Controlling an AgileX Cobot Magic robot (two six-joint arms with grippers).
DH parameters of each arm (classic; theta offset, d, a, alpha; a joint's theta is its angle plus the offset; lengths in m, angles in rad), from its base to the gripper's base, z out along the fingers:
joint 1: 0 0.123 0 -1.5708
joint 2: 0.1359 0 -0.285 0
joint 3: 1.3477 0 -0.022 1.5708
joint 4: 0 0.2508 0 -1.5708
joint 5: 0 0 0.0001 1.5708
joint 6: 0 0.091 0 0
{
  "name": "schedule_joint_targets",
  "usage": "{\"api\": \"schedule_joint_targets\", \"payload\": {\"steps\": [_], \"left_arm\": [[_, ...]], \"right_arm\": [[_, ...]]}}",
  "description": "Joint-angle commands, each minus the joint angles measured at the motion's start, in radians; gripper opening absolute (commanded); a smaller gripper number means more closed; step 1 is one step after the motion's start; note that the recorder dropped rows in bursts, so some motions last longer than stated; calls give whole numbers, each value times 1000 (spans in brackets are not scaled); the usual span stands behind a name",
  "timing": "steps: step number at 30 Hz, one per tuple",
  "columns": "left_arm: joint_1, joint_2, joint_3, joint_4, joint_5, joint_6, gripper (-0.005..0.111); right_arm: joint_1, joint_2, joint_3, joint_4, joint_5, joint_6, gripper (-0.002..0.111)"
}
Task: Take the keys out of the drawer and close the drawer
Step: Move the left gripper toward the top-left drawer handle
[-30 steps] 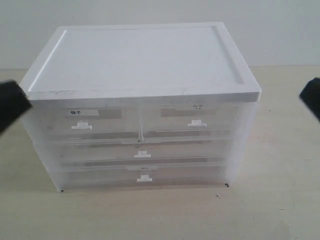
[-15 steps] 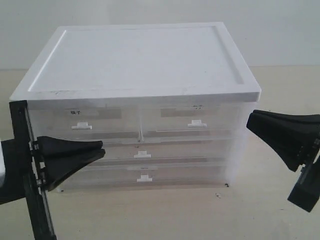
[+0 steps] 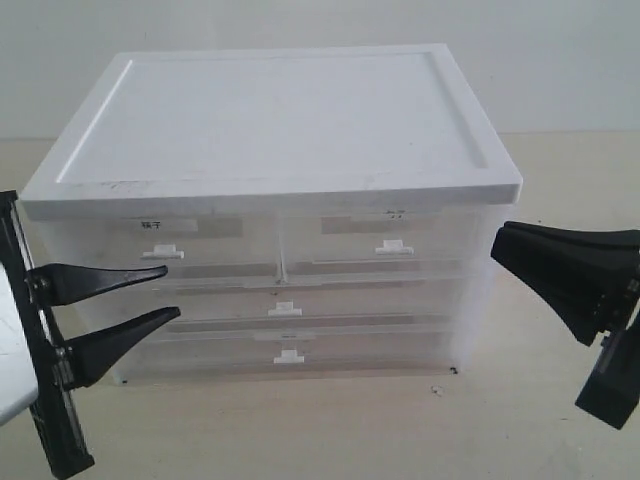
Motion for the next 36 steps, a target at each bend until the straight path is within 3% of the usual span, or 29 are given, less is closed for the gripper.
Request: {"api": "schedule_joint_targets", "payload": {"steps": [1,9,18,23,31,33,36], "left_arm": [[-5,67,5,-117,-86,189,28],[-5,85,5,-191,-122,329,28],[-5,122,5,-192,-98,358,28],[-5,177,5,-297,-165,424,28],[-5,189,5,-299,-188,461,28],[-5,189,5,-336,-185,461,27],[-5,189,5,-337,-151,461,14]], "right_arm": [[4,1,-4,-4,-14,-9,0],[4,1,-4,-8,-12,-9,0],[4,1,-4,-10,-12,-9,0],[4,1,-4,-12,-12,-9,0],[4,1,-4,-12,-12,-9,0],[4,1,-4,-12,-12,-9,0],[4,1,-4,-15,-12,-9,0]]}}
